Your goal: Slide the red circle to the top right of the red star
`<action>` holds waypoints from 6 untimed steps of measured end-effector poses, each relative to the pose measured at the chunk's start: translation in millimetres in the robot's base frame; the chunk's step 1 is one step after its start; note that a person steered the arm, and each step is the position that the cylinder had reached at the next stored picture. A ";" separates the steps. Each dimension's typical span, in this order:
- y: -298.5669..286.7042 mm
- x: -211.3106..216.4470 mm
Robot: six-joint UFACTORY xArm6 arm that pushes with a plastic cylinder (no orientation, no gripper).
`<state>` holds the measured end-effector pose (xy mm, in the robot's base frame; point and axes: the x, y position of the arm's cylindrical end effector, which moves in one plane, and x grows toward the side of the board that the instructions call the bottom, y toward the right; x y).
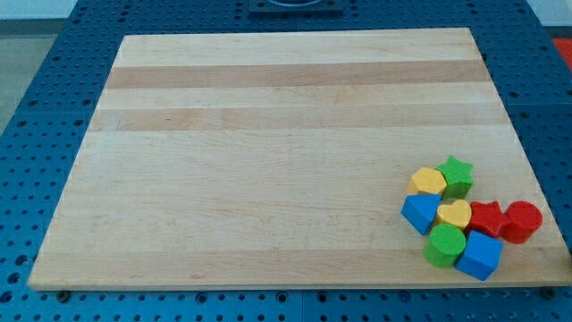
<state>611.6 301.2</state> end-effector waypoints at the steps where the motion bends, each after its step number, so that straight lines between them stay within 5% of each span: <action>1: -24.4 -4.4; 6: -31.9 -26.8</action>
